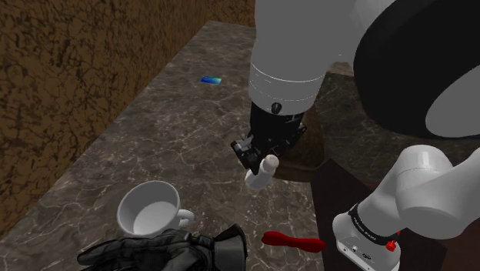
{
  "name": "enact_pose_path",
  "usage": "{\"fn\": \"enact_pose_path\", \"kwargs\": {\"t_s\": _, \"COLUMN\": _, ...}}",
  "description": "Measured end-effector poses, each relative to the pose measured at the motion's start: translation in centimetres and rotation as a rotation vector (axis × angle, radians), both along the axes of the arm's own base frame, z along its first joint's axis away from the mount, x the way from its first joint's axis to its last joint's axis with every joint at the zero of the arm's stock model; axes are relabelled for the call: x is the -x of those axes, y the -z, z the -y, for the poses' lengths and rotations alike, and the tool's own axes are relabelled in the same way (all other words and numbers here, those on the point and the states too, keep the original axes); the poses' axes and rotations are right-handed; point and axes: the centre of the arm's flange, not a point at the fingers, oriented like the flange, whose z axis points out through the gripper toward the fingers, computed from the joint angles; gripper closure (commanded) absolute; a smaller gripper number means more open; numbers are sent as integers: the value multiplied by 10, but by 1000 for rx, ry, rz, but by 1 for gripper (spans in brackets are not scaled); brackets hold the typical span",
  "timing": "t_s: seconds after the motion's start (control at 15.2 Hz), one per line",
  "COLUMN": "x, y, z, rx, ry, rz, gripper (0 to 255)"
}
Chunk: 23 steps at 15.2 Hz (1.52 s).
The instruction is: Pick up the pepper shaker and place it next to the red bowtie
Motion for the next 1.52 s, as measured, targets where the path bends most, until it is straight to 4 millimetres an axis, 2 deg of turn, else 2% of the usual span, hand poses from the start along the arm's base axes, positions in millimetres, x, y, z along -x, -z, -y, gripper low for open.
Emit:
{"fn": "enact_pose_path", "kwargs": {"t_s": 0.46, "x": 0, "y": 35, "z": 0, "rx": 0, "ry": 0, "rz": 0, "gripper": 255}}
{"fn": "enact_pose_path", "kwargs": {"t_s": 0.86, "x": 0, "y": 39, "z": 1, "rx": 0, "ry": 0, "rz": 0, "gripper": 255}}
{"fn": "enact_pose_path", "kwargs": {"t_s": 0.92, "x": 0, "y": 39, "z": 1, "rx": 0, "ry": 0, "rz": 0, "gripper": 0}}
{"fn": "enact_pose_path", "kwargs": {"t_s": 1.32, "x": 0, "y": 39, "z": 1, "rx": 0, "ry": 0, "rz": 0, "gripper": 0}}
{"fn": "enact_pose_path", "kwargs": {"t_s": 1.52, "x": 2, "y": 12, "z": -3, "rx": -1, "ry": 0, "rz": 1, "gripper": 0}}
